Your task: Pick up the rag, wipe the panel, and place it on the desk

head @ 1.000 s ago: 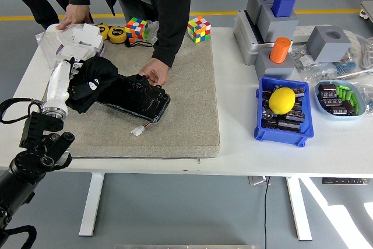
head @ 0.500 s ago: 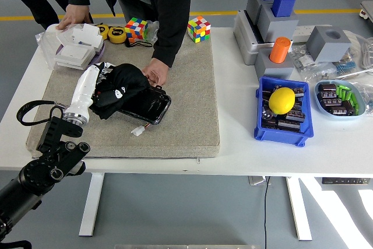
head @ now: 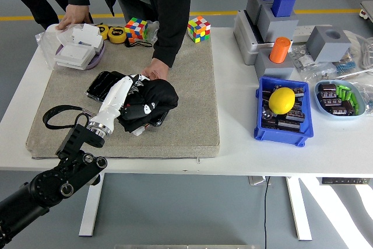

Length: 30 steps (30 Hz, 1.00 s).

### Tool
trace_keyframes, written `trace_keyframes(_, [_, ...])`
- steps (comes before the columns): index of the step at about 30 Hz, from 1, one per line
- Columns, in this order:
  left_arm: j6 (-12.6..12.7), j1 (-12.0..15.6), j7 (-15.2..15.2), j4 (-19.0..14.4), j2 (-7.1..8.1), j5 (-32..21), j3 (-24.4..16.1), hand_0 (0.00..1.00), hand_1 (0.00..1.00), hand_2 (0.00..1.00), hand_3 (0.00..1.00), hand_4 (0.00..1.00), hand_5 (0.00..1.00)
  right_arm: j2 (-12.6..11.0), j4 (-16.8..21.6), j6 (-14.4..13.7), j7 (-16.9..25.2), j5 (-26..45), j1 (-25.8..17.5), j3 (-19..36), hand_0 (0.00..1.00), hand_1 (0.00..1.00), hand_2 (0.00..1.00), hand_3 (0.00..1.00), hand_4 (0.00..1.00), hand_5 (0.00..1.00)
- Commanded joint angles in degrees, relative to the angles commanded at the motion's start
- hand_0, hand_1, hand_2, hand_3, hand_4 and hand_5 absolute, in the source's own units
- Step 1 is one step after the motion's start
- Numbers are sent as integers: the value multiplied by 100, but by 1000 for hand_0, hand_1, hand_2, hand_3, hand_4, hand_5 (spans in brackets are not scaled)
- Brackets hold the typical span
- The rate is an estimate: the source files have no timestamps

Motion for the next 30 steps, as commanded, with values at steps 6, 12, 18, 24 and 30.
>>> trace_keyframes(6, [7,4,17,-96,-57,-12,200,219,303,362,571,705,2,-2,0,-2,2,-3,-6,3,531,554,490,522,892,343])
trace_keyframes(12, [27,-43,8,-48,-106,51,91,219,302,361,571,704,2,-4,5,-1,3,8,3,-5,531,554,490,522,891,342])
trace_keyframes(18, [34,-123,29,273,-131,155,-188,219,301,361,571,704,2,6,0,-2,0,-8,-3,29,531,554,490,522,892,342])
trace_keyframes(24, [37,-206,-32,664,-122,166,-442,218,300,360,571,705,2,10,2,-3,-1,-2,-4,30,531,554,490,522,891,341])
trace_keyframes(30, [45,-286,-102,1012,-130,220,-764,217,299,360,571,705,2,15,3,-3,-1,5,1,38,531,554,490,522,891,341])
